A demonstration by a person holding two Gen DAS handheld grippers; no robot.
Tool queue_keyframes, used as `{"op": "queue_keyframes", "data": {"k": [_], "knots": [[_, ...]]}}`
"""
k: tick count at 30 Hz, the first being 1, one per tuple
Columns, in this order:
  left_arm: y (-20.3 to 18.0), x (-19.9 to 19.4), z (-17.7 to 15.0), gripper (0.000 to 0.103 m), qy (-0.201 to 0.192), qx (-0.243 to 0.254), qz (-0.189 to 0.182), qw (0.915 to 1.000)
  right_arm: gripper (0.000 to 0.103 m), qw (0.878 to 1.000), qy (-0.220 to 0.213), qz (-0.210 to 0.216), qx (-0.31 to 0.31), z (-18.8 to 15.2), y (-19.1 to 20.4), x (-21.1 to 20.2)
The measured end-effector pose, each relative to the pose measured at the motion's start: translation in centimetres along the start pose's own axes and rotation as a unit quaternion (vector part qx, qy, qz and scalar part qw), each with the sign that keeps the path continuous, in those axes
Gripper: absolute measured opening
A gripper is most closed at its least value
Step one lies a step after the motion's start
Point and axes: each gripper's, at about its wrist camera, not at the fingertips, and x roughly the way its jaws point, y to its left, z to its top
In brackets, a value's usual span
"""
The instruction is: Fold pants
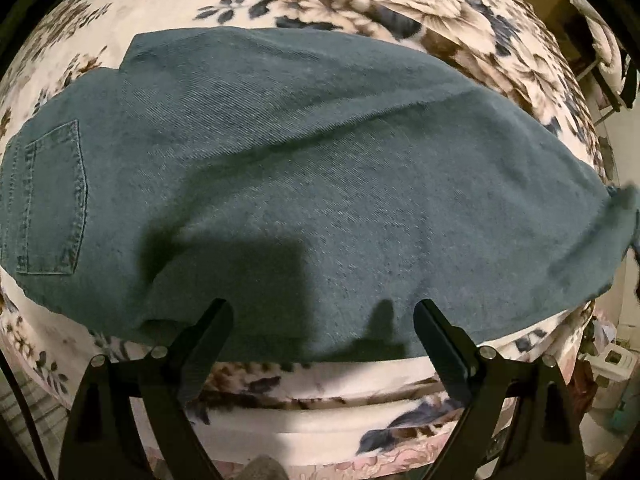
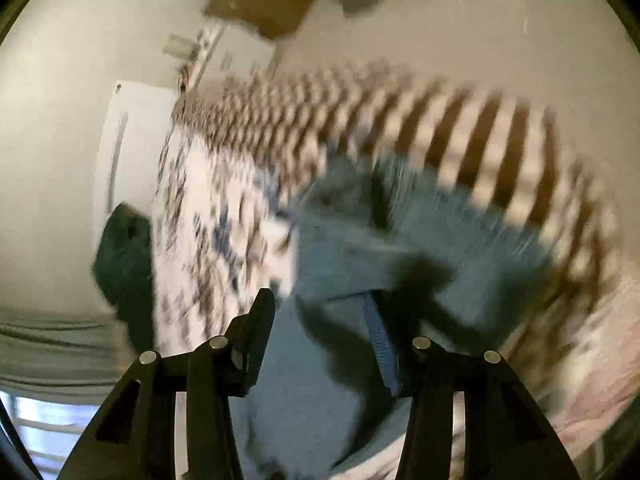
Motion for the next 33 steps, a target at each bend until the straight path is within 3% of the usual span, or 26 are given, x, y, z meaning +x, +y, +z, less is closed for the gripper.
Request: {"op": "queue_keyframes", "data": {"k": [3, 7, 10, 12, 14, 16, 17, 21, 24, 28, 30, 33], "knots": [[-0.3, 0.1, -0.4, 0.092, 0.002, -0.007, -0.005, 1.0000, 0.060, 0.994, -0.024, -0.106, -0.029, 2.1, -0.5, -0.8], [0.0, 0.2, -0.9, 0.092, 0.000, -0.016, -0.010, 0.9998, 0.060, 0.995, 0.029, -0.099, -0.012, 4.3, -2.6, 1.3], [0.0, 0.2, -1.1, 0.092, 0.001, -0.016, -0.011, 0.9998, 0.060, 0.993, 0.069, -0.085, -0.040, 4.7, -2.6, 3.8], [0.3, 0.3, -1.3, 0.092, 0.001, -0.015, -0.010, 0.9998, 0.060, 0.986, 0.105, -0.108, -0.072, 4.4, -2.4, 5.8], [0.5, 0.4, -1.6, 0.092, 0.000, -0.015, -0.008, 0.9999, 0.060, 0.961, 0.118, -0.217, -0.120, 3.4, -2.3, 6.9], [1.1, 0.5, -1.6, 0.092, 0.000, -0.016, 0.001, 0.9999, 0.060, 0.951, 0.109, -0.262, -0.119, 2.6, -2.3, 6.7], [1.4, 0.2, -1.4, 0.092, -0.003, -0.019, 0.010, 0.9998, 0.060, 0.952, 0.101, -0.265, -0.114, 2.1, -2.1, 6.3], [4.6, -1.3, -2.0, 0.092, -0.029, -0.056, 0.010, 0.9980, 0.060, 0.959, 0.083, -0.236, -0.131, -3.3, 2.1, 3.6], [9.4, -2.9, -2.8, 0.092, -0.043, -0.112, -0.003, 0.9928, 0.060, 0.962, 0.128, -0.199, -0.139, -8.4, 4.3, 4.1], [18.2, -3.9, -4.5, 0.092, -0.048, -0.225, -0.004, 0.9731, 0.060, 0.960, 0.234, -0.131, -0.075, -16.1, 4.5, 7.9], [21.8, -3.4, -5.4, 0.092, -0.045, -0.275, 0.007, 0.9605, 0.060, 0.955, 0.269, -0.118, -0.044, -18.8, 4.1, 10.1], [25.9, -2.2, -6.1, 0.092, -0.034, -0.332, -0.009, 0.9427, 0.058, 0.952, 0.296, -0.075, 0.000, -22.2, 4.2, 12.8]]}}
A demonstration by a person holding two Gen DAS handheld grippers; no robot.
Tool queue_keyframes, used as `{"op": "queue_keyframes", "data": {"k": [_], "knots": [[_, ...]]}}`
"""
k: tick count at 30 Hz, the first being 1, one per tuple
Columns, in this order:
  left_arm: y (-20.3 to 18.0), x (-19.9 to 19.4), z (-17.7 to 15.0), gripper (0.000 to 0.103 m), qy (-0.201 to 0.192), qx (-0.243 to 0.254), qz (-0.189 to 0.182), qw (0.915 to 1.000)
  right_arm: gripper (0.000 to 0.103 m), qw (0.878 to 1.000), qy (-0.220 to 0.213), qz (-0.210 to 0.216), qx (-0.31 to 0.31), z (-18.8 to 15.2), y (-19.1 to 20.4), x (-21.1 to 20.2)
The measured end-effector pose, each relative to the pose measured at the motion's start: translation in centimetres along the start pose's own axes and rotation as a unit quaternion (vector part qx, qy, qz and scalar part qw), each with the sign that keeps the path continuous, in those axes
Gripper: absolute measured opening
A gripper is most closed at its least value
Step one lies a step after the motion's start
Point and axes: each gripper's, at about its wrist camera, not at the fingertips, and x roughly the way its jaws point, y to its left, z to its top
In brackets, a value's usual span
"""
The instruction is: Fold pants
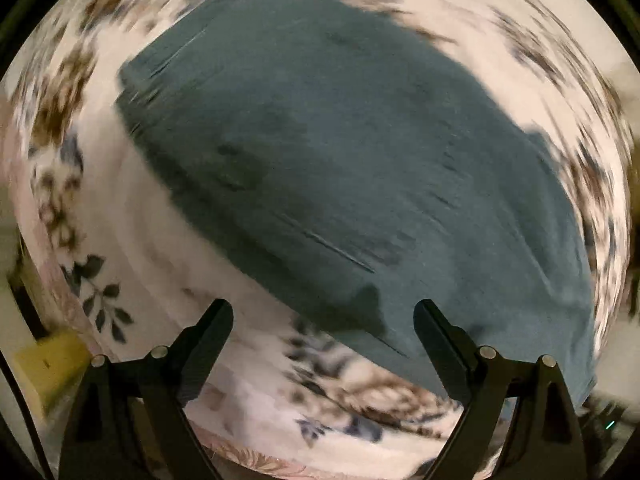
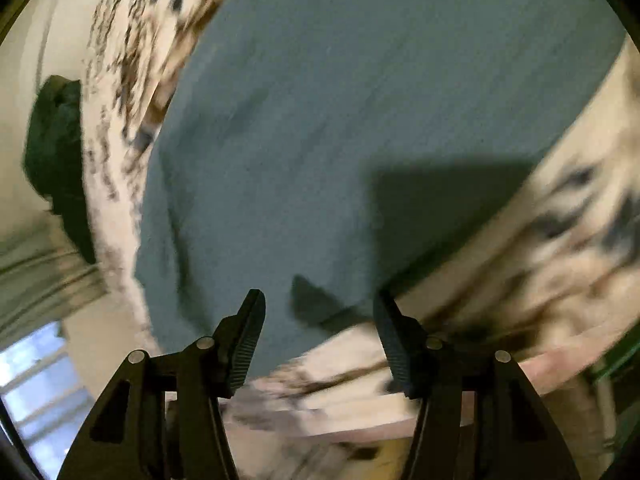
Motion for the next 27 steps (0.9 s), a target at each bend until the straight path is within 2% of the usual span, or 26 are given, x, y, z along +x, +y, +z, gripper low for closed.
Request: {"op": "queue_keyframes", "data": {"k": [5, 6, 8, 10, 12, 15, 17, 20, 22, 24, 27], "knots": [[4.1, 2.2, 2.5, 0.091, 0.013, -0.067, -0.027, 0.9973, 0.058, 1.000, 0.013, 0.012, 0.011, -1.3, 1.0, 3.9], [4.7, 2.6, 3.0, 0.091, 0.015, -0.077, -0.035, 0.9963, 0.056, 1.000, 0.012, 0.004, 0.009, -1.5, 1.3, 4.2], [6.0, 3.4, 3.9, 0.090, 0.015, -0.099, -0.043, 0.9941, 0.043, 1.000, 0.001, -0.004, 0.013, -1.7, 1.1, 4.6], [7.1, 3.8, 4.6, 0.070, 0.005, -0.119, -0.060, 0.9911, 0.010, 0.999, -0.012, -0.027, 0.027, -1.7, 0.8, 4.9], [7.4, 3.7, 5.0, 0.047, -0.001, -0.120, -0.069, 0.9904, 0.007, 0.999, -0.031, -0.022, 0.027, -2.1, 1.2, 4.5], [7.3, 1.9, 4.6, 0.024, -0.029, -0.100, -0.065, 0.9924, 0.006, 0.997, -0.055, -0.045, -0.031, -3.8, 3.1, 2.8], [7.5, 0.8, 4.2, 0.022, -0.040, -0.087, -0.061, 0.9935, 0.006, 0.995, -0.061, -0.055, -0.050, -4.5, 3.5, 1.7], [8.3, -0.1, 3.5, 0.021, -0.044, -0.079, -0.059, 0.9941, 0.006, 0.995, -0.049, -0.066, -0.055, -5.1, 3.1, 1.2], [8.7, 0.6, 3.2, 0.021, -0.036, -0.075, -0.051, 0.9952, 0.005, 0.994, -0.040, -0.084, -0.059, -5.2, 2.8, 1.4], [7.2, 1.1, 3.9, 0.021, -0.028, -0.079, -0.050, 0.9953, 0.006, 0.993, -0.032, -0.098, -0.052, -5.1, 2.0, 1.9], [6.5, 1.3, 4.2, 0.026, -0.019, -0.064, -0.046, 0.9967, 0.008, 0.994, -0.016, -0.102, -0.045, -4.1, 1.0, 2.9]]}}
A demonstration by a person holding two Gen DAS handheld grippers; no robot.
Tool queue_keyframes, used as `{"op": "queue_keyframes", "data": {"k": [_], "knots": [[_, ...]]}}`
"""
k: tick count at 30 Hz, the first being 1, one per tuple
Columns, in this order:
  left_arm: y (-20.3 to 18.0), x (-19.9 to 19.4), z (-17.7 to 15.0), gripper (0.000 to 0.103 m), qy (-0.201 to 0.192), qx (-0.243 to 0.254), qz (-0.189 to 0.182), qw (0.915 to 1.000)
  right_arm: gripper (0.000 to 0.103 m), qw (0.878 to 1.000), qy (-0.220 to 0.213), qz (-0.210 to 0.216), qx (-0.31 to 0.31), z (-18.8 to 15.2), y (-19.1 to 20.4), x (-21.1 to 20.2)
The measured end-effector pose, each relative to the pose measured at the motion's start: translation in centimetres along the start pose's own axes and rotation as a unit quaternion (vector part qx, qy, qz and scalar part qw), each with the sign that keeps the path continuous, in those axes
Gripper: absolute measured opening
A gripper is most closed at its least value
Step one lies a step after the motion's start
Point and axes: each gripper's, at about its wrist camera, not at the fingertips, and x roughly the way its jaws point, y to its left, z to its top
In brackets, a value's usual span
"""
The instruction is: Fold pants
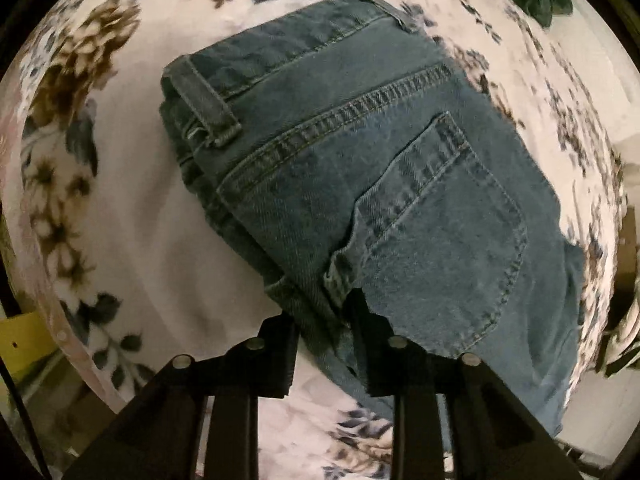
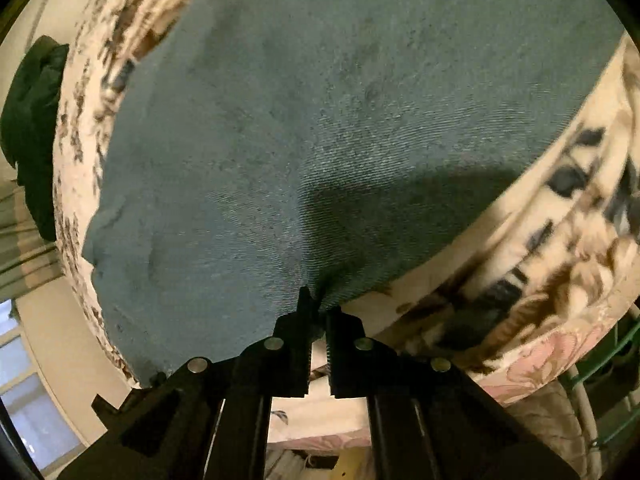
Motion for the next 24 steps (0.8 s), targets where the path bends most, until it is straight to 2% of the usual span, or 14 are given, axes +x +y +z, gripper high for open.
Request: {"op": "queue_keyframes", "data": {"k": [2, 3, 4, 6, 7, 9, 10, 12, 16, 17, 18, 19, 21, 24], "knots": [[0.0, -0.8, 0.4, 0.032, 0.006, -0.005, -0.014, 0.9999, 0.014, 1.000, 0.020, 0.012, 0.010, 0.5, -0.3, 0.4], [0.2, -1.4, 0.3, 0.032, 0.006, -0.008, -0.017, 0.9998, 0.021, 0.999, 0.031, 0.016, 0.002, 0.7, -0.2, 0.3], [0.7, -2.2, 0.2, 0.032, 0.002, -0.015, -0.025, 0.9996, 0.036, 0.999, 0.036, 0.010, -0.008, 0.9, 0.6, 0.5], [2.0, -4.3, 0.1, 0.041, -0.018, -0.035, -0.040, 0.9984, 0.055, 0.998, 0.043, 0.005, -0.034, 0.3, 1.2, -0.4], [2.7, -5.1, 0.1, 0.044, -0.028, -0.044, -0.044, 0.9977, 0.058, 0.998, 0.044, 0.005, -0.052, -0.2, 2.0, -1.0], [3.9, -5.8, 0.5, 0.061, -0.046, -0.062, -0.043, 0.9961, 0.058, 0.995, 0.046, 0.007, -0.086, -1.2, 3.9, -1.7], [4.6, -5.8, 0.8, 0.062, -0.050, -0.070, -0.045, 0.9953, 0.058, 0.994, 0.046, 0.008, -0.098, -1.5, 4.7, -1.8], [5.8, -4.8, 2.1, 0.062, -0.048, -0.101, -0.048, 0.9925, 0.058, 0.992, 0.042, 0.010, -0.119, -2.0, 6.6, -1.8], [7.5, -1.4, 5.2, 0.062, -0.038, -0.153, -0.089, 0.9834, 0.058, 0.989, 0.041, 0.011, -0.140, -1.4, 10.9, 0.0], [7.4, -0.9, 5.7, 0.059, -0.038, -0.153, -0.085, 0.9839, 0.058, 0.988, 0.042, 0.013, -0.147, -1.0, 12.4, 0.7], [6.9, -0.3, 6.1, 0.048, -0.039, -0.149, -0.084, 0.9846, 0.058, 0.987, 0.043, 0.017, -0.154, -0.7, 13.1, 0.7], [6.8, 0.3, 6.3, 0.045, -0.037, -0.138, -0.071, 0.9871, 0.058, 0.984, 0.045, 0.013, -0.169, -0.2, 14.9, 1.1], [7.2, 0.4, 5.9, 0.044, -0.038, -0.127, -0.069, 0.9888, 0.058, 0.978, 0.047, 0.014, -0.202, 1.0, 18.4, 1.5], [7.7, -0.5, 5.3, 0.047, -0.029, -0.114, -0.056, 0.9914, 0.058, 0.960, 0.067, 0.006, -0.273, 3.5, 25.3, 3.0]]}}
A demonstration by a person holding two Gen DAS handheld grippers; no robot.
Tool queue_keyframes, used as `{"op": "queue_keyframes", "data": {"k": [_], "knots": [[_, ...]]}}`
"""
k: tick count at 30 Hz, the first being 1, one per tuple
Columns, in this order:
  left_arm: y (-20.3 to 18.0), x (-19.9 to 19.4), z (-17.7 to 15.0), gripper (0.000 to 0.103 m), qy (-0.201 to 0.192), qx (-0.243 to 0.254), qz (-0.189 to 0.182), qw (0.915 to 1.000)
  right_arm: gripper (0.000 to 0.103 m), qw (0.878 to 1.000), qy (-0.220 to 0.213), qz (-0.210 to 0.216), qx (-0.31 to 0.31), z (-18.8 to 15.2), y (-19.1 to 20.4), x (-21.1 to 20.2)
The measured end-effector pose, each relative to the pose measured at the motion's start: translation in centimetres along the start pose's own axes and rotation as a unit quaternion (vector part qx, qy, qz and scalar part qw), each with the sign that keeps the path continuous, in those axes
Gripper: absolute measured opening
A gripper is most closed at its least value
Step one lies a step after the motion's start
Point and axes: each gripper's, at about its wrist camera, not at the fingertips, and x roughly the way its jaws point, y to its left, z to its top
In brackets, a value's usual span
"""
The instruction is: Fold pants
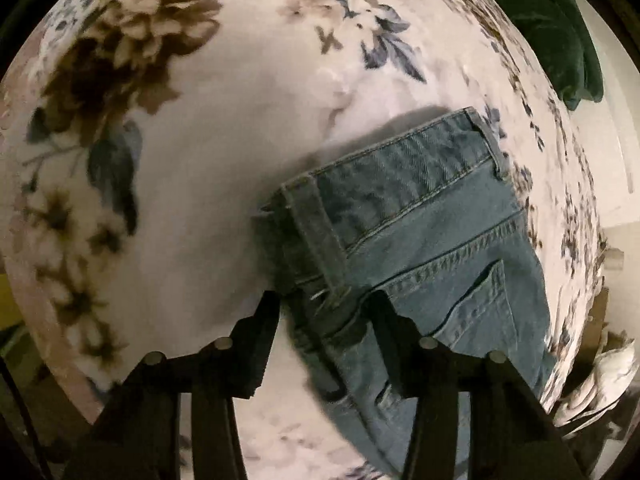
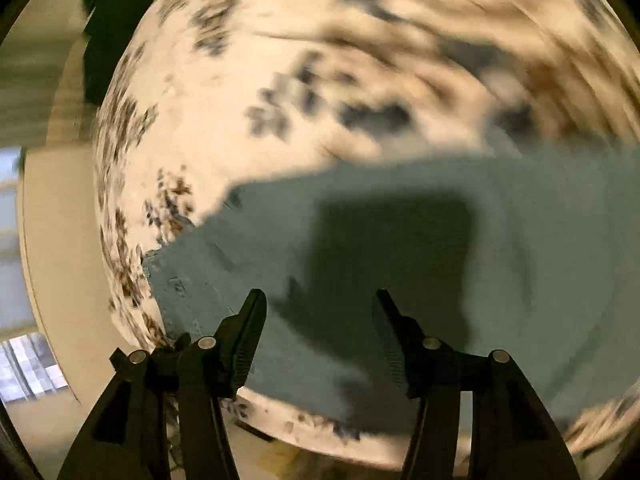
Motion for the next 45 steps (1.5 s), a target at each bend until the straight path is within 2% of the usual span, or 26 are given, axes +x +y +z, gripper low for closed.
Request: {"op": "queue_keyframes", "data": {"k": [3, 6, 7, 9, 11, 14, 15, 17, 19, 22, 24, 26, 27, 29, 30, 31, 32, 33, 34, 35, 36, 37, 39, 41, 43, 45], "knots": [[-0.4, -1.9, -0.5, 0.047, 0.001, -0.004, 0.014, 0.9999, 0.058, 0.999, 0.034, 0.005, -0.042, 4.7, 2.8, 1.8], [-3.3, -4.3, -1.4, 0.047, -0.032, 0.054, 0.043, 0.9971, 0.058, 0.991, 0.114, 0.056, -0.043, 9.1, 4.6, 5.3], [-4.7, -4.8, -1.7, 0.047, -0.045, 0.081, 0.050, 0.9945, 0.058, 0.984, 0.161, 0.067, -0.048, 10.2, 5.4, 7.3], [-8.1, -4.9, -2.2, 0.047, -0.057, 0.138, 0.047, 0.9877, 0.058, 0.973, 0.214, 0.061, -0.065, 10.4, 6.4, 9.6], [-11.8, -3.4, -2.2, 0.052, -0.062, 0.189, 0.042, 0.9791, 0.058, 0.948, 0.301, 0.050, -0.088, 9.7, 7.6, 12.5], [-15.5, 0.1, -1.4, 0.053, -0.055, 0.235, 0.031, 0.9700, 0.058, 0.935, 0.345, 0.035, -0.076, 9.0, 7.8, 14.7], [-16.4, 1.5, -1.2, 0.053, -0.044, 0.249, 0.030, 0.9671, 0.058, 0.936, 0.344, 0.038, -0.066, 8.9, 7.8, 15.5], [-17.4, 4.1, -0.7, 0.053, -0.022, 0.269, 0.041, 0.9620, 0.044, 0.942, 0.331, 0.034, -0.045, 9.0, 7.6, 16.0], [-16.9, 5.7, -0.7, 0.053, -0.003, 0.281, 0.054, 0.9581, 0.024, 0.953, 0.298, 0.023, -0.042, 9.5, 7.3, 15.0], [-15.6, 5.8, -0.6, 0.053, 0.006, 0.288, 0.041, 0.9566, 0.019, 0.964, 0.249, 0.088, -0.007, 10.8, 5.4, 11.7], [-15.1, 5.6, -0.7, 0.053, 0.009, 0.294, 0.047, 0.9544, 0.011, 0.976, 0.200, 0.090, 0.001, 11.5, 3.9, 9.6], [-14.7, 5.5, -0.6, 0.053, 0.012, 0.294, 0.048, 0.9546, 0.009, 0.985, 0.138, 0.095, 0.027, 12.8, 1.5, 7.1], [-14.6, 5.4, -0.6, 0.053, 0.014, 0.292, 0.049, 0.9549, 0.009, 0.987, 0.128, 0.091, 0.037, 13.1, 0.8, 6.5], [-14.8, 4.7, -0.4, 0.053, 0.014, 0.283, 0.051, 0.9576, 0.010, 0.981, 0.147, 0.117, 0.055, 13.4, 0.1, 6.2], [-14.8, 4.3, -0.3, 0.053, 0.013, 0.280, 0.049, 0.9588, 0.013, 0.979, 0.159, 0.121, 0.050, 13.4, 0.4, 6.4], [-15.1, 3.8, -0.2, 0.053, 0.011, 0.277, 0.042, 0.9600, 0.025, 0.976, 0.177, 0.121, 0.028, 13.2, 1.2, 6.6], [-15.4, 3.1, -0.8, 0.053, 0.008, 0.279, 0.037, 0.9595, 0.038, 0.974, 0.191, 0.120, 0.008, 12.7, 2.5, 7.3], [-15.8, 2.6, -0.8, 0.053, 0.002, 0.281, 0.035, 0.9589, 0.070, 0.972, 0.207, 0.112, -0.014, 12.1, 3.5, 8.0], [-16.3, 2.6, -0.9, 0.053, -0.002, 0.285, 0.031, 0.9582, 0.075, 0.970, 0.221, 0.092, -0.045, 11.6, 4.4, 8.8], [-16.7, 2.6, -0.9, 0.053, -0.003, 0.289, 0.030, 0.9568, 0.070, 0.969, 0.228, 0.066, -0.072, 10.9, 5.1, 9.5], [-17.1, 2.9, -0.9, 0.053, -0.002, 0.296, 0.031, 0.9546, 0.025, 0.967, 0.231, 0.021, -0.101, 10.6, 5.9, 10.0], [-17.3, 3.1, -0.9, 0.053, 0.002, 0.300, 0.033, 0.9535, 0.005, 0.969, 0.227, -0.009, -0.102, 10.6, 6.0, 10.2], [-17.3, 3.5, -0.9, 0.053, 0.008, 0.302, 0.037, 0.9524, 0.004, 0.983, 0.176, -0.008, -0.057, 11.8, 5.1, 8.5], [-17.3, 3.4, -0.8, 0.053, 0.008, 0.303, 0.039, 0.9523, 0.004, 0.989, 0.131, -0.020, -0.062, 12.4, 4.8, 6.5], [-16.8, 2.8, -0.6, 0.053, 0.009, 0.295, 0.034, 0.9550, 0.005, 0.991, 0.128, 0.004, -0.046, 12.1, 4.4, 4.8], [-16.5, 2.3, -0.6, 0.053, 0.012, 0.286, 0.031, 0.9578, 0.009, 0.992, 0.113, 0.002, -0.053, 11.6, 5.4, 3.9]]}}
